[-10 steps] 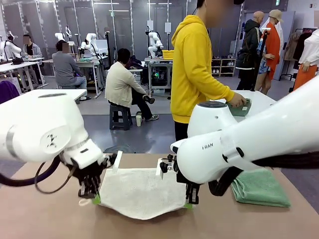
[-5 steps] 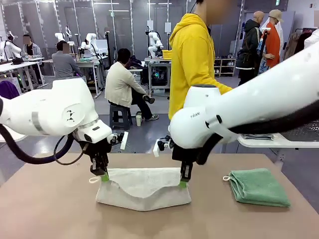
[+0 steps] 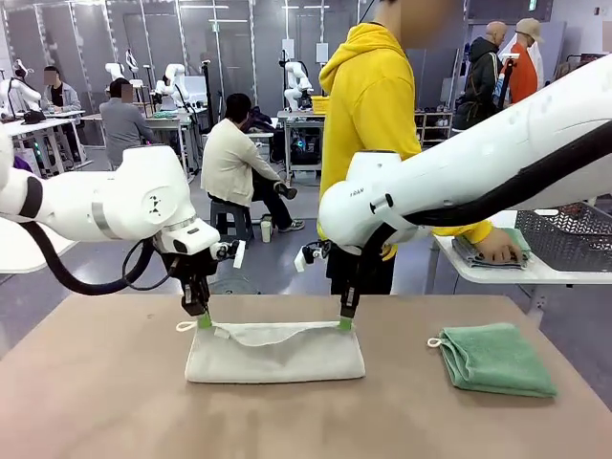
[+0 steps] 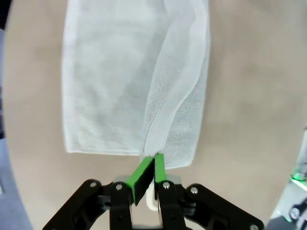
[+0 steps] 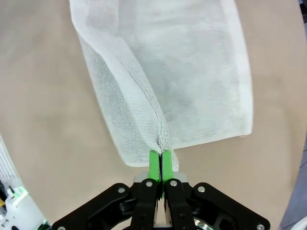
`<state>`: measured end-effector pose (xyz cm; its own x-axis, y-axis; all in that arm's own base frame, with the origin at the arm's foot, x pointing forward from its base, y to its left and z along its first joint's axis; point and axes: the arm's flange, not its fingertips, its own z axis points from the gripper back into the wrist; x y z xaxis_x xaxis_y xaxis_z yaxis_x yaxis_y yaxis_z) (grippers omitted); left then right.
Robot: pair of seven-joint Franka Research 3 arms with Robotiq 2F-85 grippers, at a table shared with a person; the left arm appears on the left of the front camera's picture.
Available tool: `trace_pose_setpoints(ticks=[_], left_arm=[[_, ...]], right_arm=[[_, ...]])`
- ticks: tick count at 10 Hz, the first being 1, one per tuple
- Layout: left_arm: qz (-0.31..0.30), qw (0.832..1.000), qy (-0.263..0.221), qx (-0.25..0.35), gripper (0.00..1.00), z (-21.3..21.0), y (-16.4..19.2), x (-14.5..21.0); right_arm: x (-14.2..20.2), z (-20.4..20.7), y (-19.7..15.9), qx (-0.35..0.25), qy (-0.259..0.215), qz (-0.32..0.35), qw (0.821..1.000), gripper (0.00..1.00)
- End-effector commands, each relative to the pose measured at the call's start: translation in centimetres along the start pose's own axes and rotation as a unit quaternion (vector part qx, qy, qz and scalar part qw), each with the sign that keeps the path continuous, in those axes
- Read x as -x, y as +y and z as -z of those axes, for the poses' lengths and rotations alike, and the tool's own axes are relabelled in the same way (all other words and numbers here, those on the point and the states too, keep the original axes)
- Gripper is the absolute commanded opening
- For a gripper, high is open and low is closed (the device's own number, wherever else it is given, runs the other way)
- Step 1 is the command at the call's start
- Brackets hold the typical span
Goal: Fold the towels and place them in the basket.
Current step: When a person lays out a Towel with hook on the table, fold it in half twice.
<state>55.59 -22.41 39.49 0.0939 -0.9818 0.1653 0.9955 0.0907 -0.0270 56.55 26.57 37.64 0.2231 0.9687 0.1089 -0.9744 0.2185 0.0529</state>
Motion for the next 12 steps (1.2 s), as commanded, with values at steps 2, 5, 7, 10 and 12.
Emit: trace_pose_setpoints(ticks=[2, 5, 7, 10, 12], left_arm=[[-0.001, 1.0, -0.015, 0.012, 0.06, 1.0, 5.2, -0.3], [-0.037, 0.999, -0.006, 0.017, 0.06, 3.0, 7.8, 0.5], [-0.045, 0.999, -0.01, 0.005, 0.06, 3.7, 8.8, 1.1], [-0.013, 1.0, -0.002, -0.014, 0.06, 4.2, 9.3, 1.8], [0.012, 1.0, 0.013, -0.023, 0.06, 4.5, 9.7, 1.5]], right_arm=[[-1.1, 1.2, -4.2, -0.011, 0.012, 0.027, 1.0, 0.02], [-0.6, 2.8, -6.3, -0.01, 0.003, 0.046, 0.999, 0.02], [-0.4, 3.3, -6.9, 0.002, -0.012, 0.05, 0.999, 0.02], [-0.2, 4.2, -7.3, 0.023, -0.009, 0.036, 0.999, 0.02], [0.0, 4.6, -7.6, 0.029, 0.002, 0.022, 0.999, 0.02]])
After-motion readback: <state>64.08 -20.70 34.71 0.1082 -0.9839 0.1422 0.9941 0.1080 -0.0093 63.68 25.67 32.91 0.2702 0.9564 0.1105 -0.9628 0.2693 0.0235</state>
